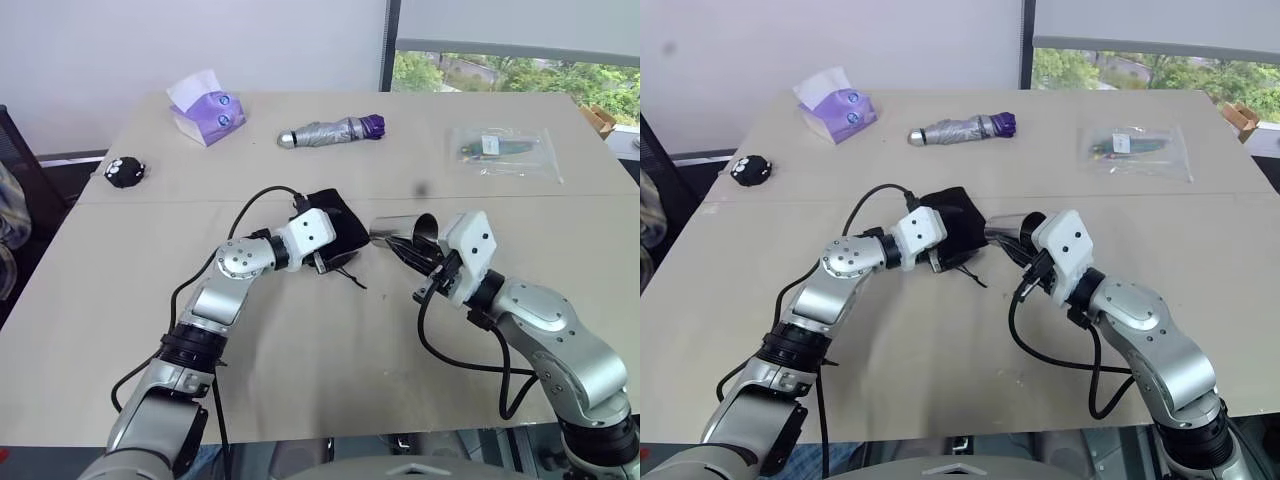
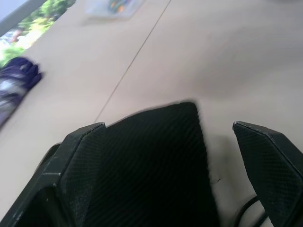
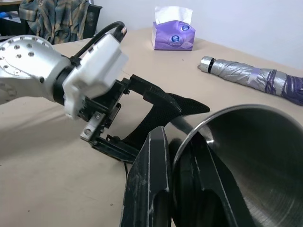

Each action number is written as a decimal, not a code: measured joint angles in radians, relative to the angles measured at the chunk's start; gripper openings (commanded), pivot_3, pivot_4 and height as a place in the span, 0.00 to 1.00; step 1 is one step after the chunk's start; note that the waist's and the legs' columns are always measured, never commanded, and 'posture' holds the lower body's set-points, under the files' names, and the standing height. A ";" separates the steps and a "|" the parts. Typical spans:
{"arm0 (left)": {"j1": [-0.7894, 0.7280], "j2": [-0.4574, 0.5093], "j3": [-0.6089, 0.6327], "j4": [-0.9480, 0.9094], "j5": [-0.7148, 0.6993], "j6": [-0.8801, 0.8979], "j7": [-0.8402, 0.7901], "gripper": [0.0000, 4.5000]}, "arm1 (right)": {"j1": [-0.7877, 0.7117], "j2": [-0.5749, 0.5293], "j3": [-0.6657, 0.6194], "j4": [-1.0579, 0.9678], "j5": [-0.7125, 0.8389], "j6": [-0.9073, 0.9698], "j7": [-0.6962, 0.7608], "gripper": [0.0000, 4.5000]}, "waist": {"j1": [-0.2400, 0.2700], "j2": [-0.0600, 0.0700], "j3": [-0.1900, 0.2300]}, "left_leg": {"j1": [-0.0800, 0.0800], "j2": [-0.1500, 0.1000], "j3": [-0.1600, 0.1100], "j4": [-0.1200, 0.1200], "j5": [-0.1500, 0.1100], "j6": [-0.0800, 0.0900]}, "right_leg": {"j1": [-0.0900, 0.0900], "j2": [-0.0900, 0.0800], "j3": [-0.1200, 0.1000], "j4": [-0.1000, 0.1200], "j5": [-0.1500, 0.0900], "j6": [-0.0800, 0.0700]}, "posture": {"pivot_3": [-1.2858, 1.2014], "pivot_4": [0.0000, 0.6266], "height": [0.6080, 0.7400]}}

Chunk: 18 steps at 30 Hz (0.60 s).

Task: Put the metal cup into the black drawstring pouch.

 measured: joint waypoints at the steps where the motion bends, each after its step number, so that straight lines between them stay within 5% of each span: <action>1: 0.000 -0.009 0.000 0.005 0.021 -0.013 0.029 0.99 | 0.000 0.000 0.000 0.000 0.000 0.000 0.000 0.00 | 0.000 0.000 0.000 | 0.000 0.000 0.000 0.000 0.000 0.000 | 0.000 0.000 0.000 0.000 0.000 0.000 | 0.52 0.24 1.00; 18: 0.008 -0.035 -0.056 0.056 0.254 -0.130 0.218 0.99 | 0.019 0.003 -0.001 -0.001 0.000 0.004 -0.010 0.00 | 0.002 0.000 0.000 | 0.000 0.000 0.000 0.000 0.000 0.000 | 0.000 0.000 0.000 0.000 0.000 0.000 | 0.52 0.24 1.00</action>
